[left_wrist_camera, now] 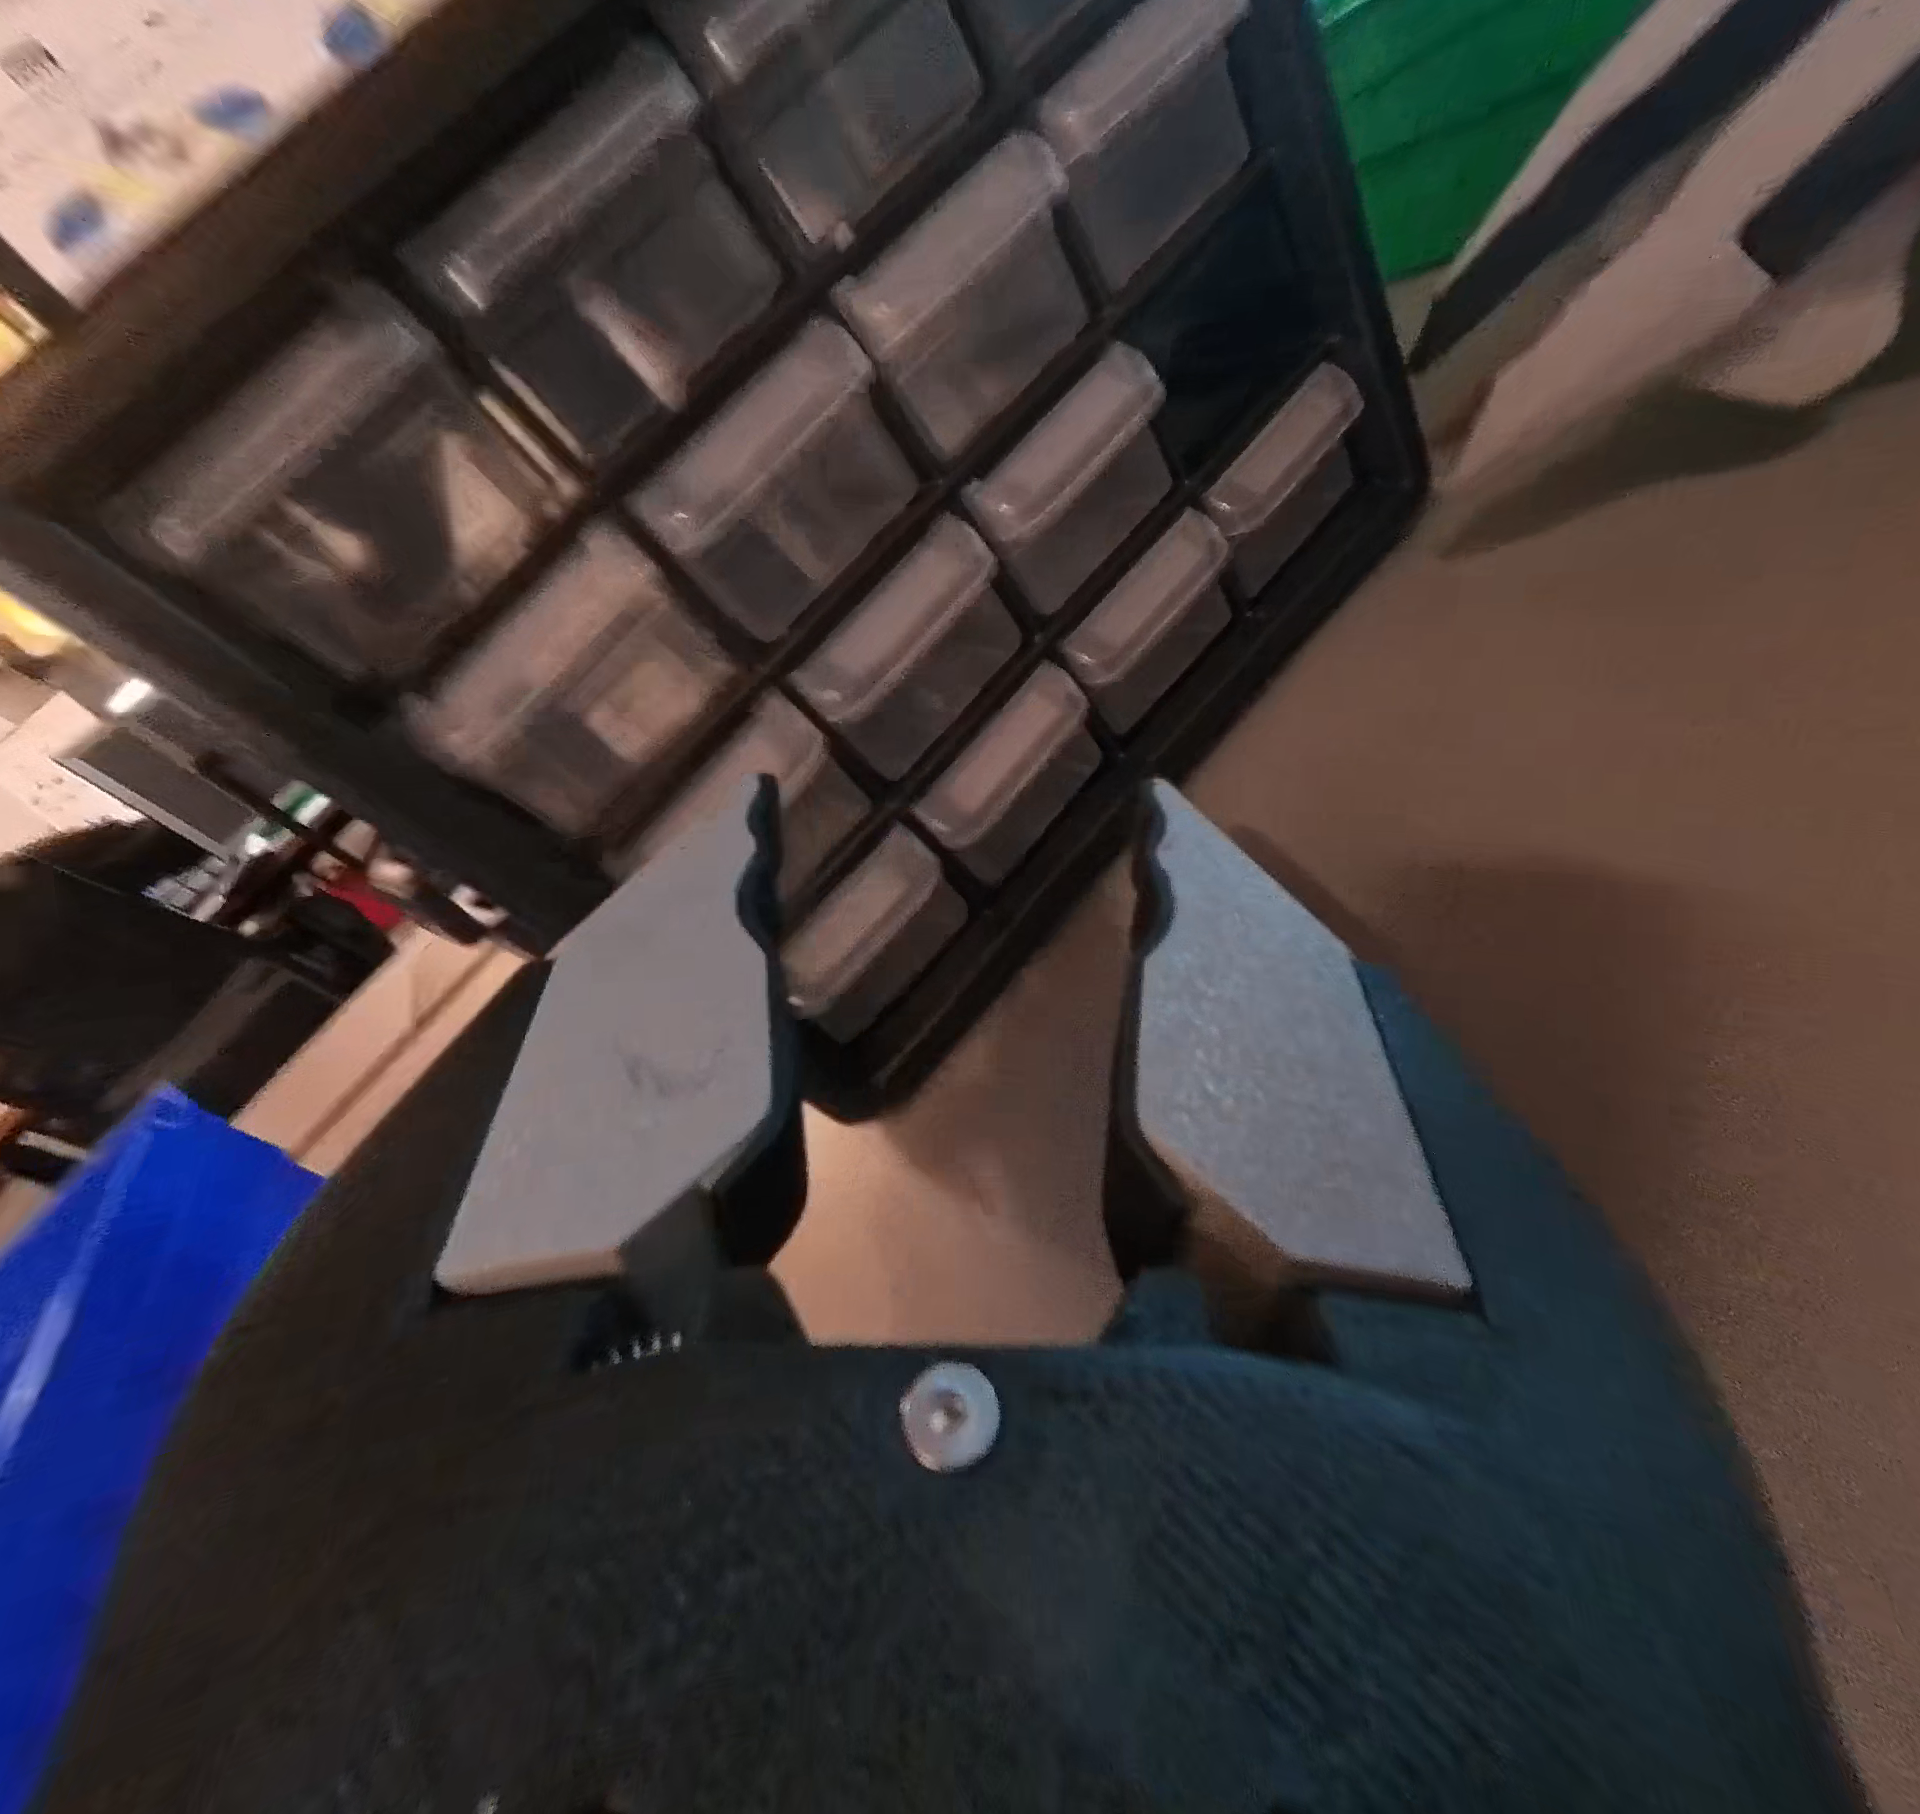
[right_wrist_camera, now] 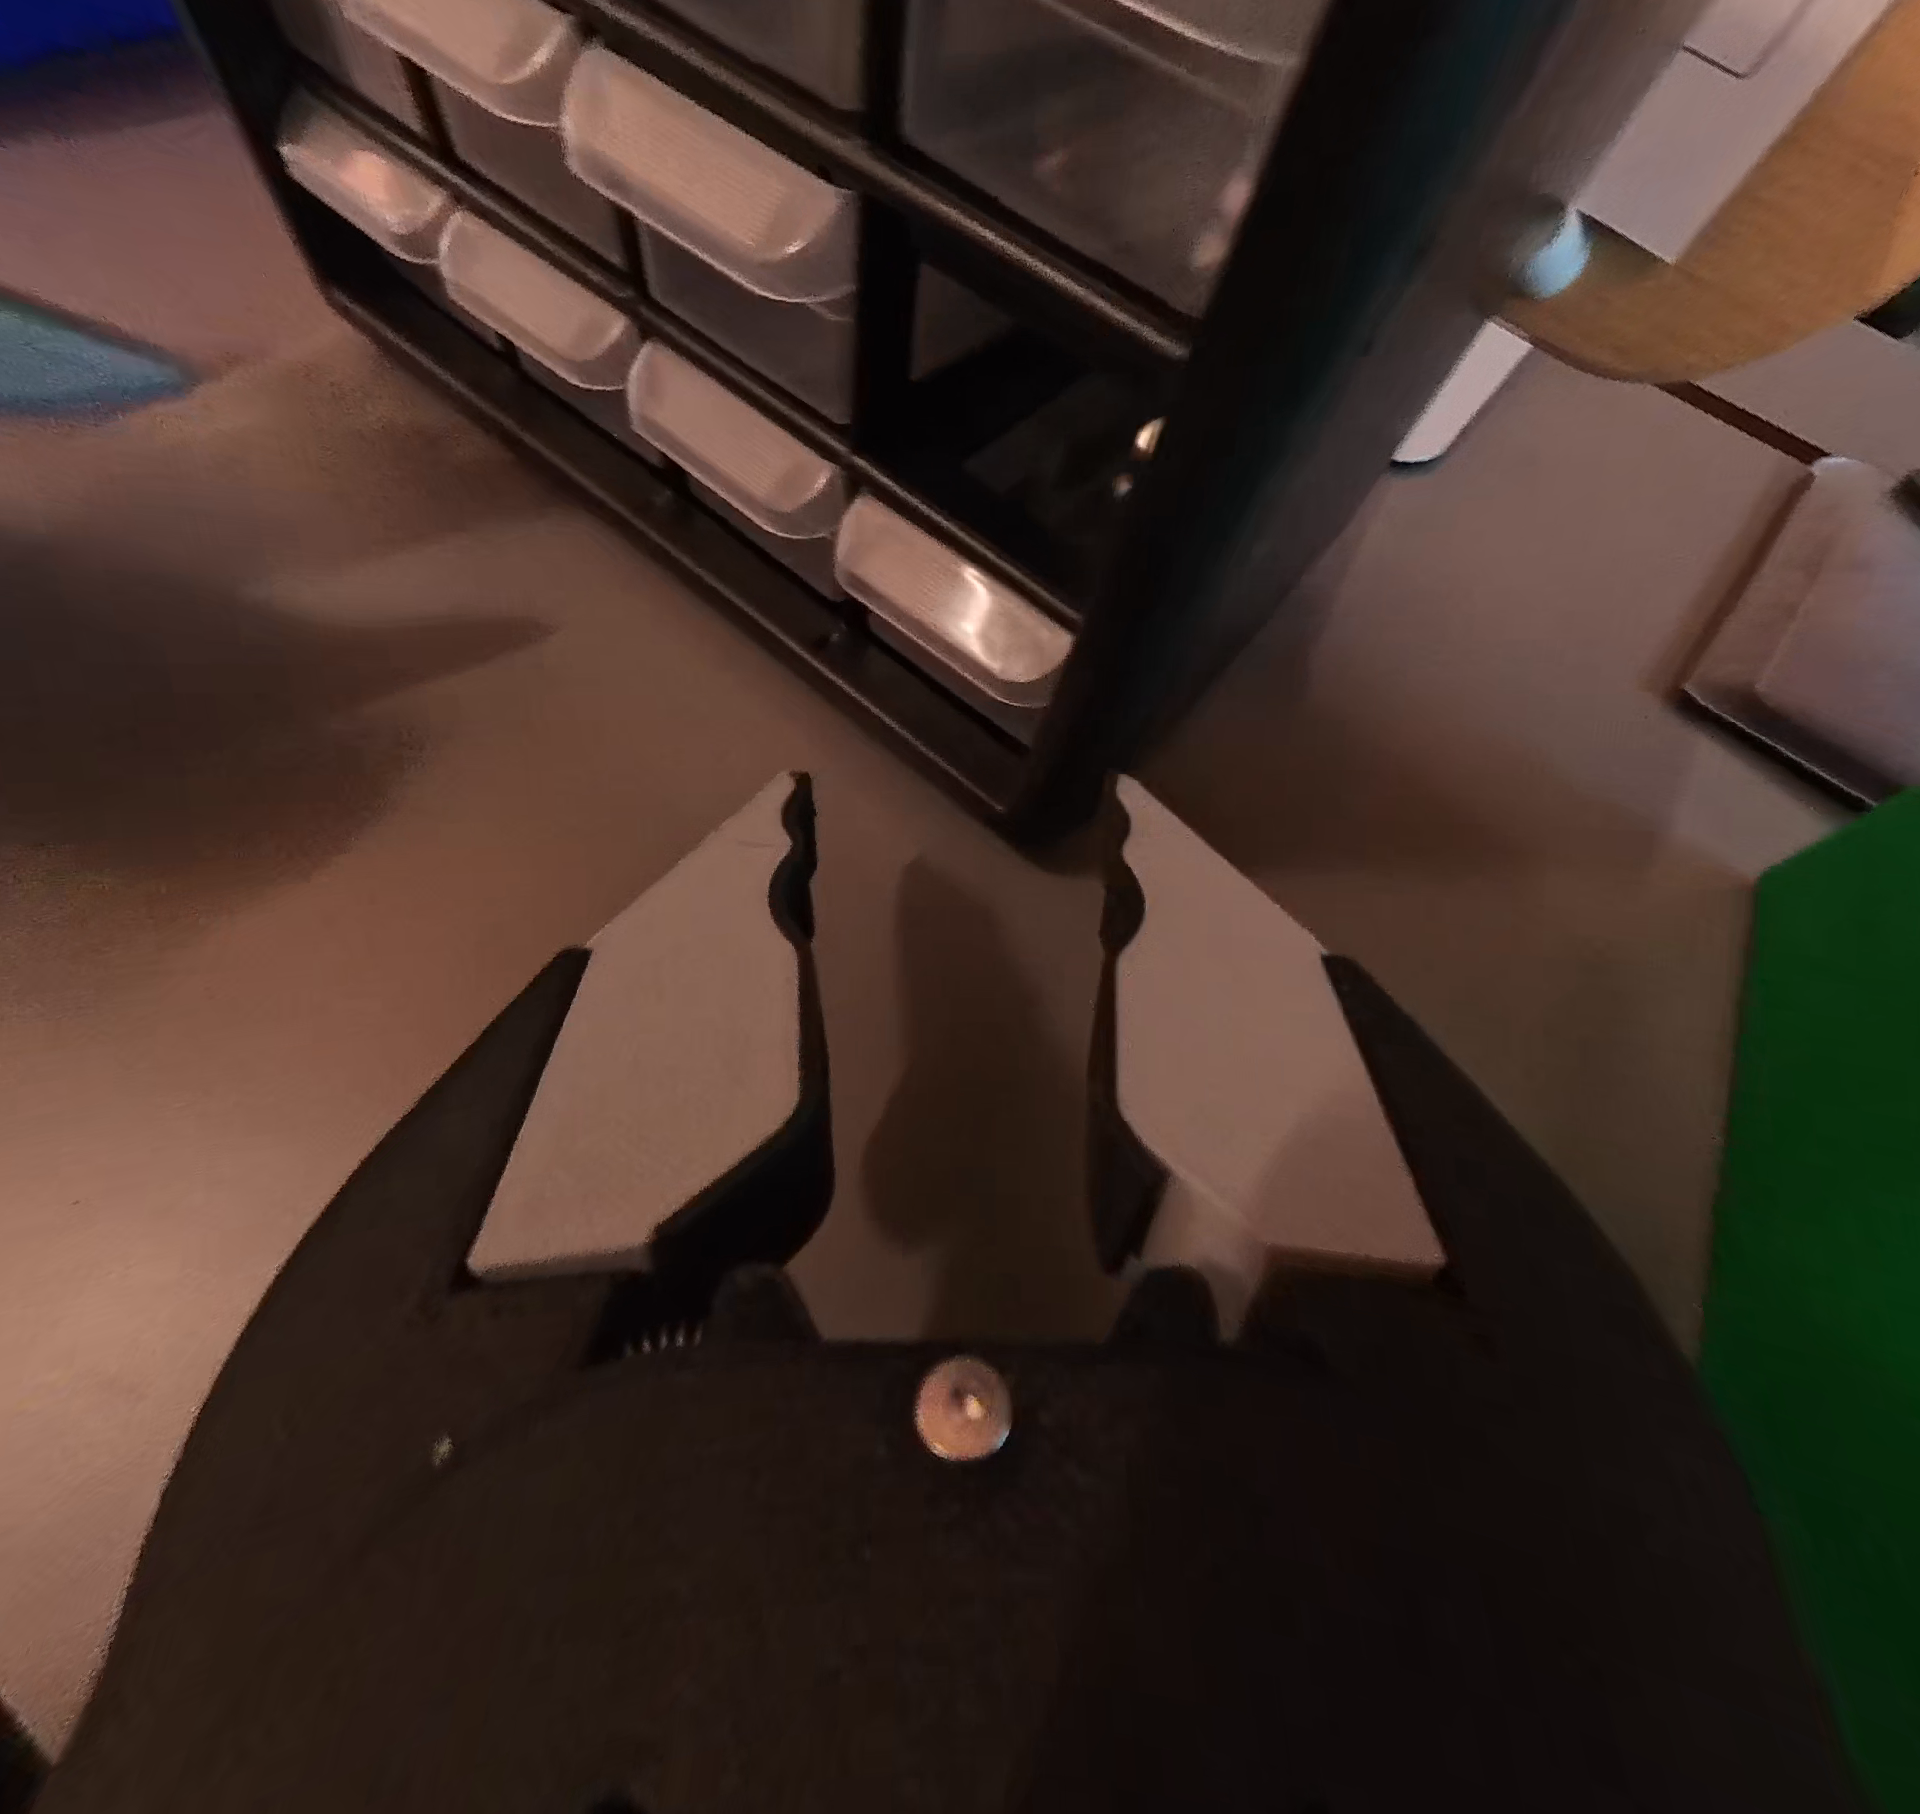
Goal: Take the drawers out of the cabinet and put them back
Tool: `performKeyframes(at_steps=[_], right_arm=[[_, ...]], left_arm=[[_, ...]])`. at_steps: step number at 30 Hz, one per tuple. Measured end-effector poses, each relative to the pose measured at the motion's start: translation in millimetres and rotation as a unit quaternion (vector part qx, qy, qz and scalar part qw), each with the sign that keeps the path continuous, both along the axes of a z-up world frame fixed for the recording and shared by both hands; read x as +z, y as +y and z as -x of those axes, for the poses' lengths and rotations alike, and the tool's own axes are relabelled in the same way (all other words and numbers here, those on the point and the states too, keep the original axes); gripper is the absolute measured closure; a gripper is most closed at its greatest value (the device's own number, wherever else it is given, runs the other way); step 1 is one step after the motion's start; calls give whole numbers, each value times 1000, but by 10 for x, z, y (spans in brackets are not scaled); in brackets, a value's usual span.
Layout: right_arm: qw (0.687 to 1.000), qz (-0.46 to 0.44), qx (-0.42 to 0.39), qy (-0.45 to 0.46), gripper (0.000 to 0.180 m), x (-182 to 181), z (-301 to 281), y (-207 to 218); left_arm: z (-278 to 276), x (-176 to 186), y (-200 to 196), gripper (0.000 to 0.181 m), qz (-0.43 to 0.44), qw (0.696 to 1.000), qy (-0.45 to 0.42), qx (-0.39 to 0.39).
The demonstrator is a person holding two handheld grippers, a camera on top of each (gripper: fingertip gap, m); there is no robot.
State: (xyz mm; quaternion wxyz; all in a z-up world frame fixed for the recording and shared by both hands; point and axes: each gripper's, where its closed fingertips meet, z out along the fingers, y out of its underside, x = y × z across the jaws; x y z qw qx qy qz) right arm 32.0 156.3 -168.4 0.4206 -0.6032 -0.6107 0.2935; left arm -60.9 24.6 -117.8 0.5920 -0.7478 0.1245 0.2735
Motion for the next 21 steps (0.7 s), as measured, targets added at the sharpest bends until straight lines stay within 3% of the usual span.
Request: performKeyframes(at_steps=[1,5,9,11,14,21], right_arm=[[1000,-7,-4,-3,128,-6,0,6],[999,-35,-17,-25,122,-65,10,24],[998,-52,-14,-29,122,-71,14,4],[998,-52,-13,-25,123,-63,12,-2],[999,-46,-14,-21,123,-52,5,2],[999,-41,-21,-16,123,-37,-4,22]], left_arm=[[29,147,-6,117,-9,1000,22,-1],[75,887,11,142,-8,993,114,-24],[304,1359,178,142,43,987,150,-20],[409,1443,270,149,67,987,146,-31],[596,1336,349,179,137,982,126,-26],[685,1304,379,181,165,984,45,-53]])
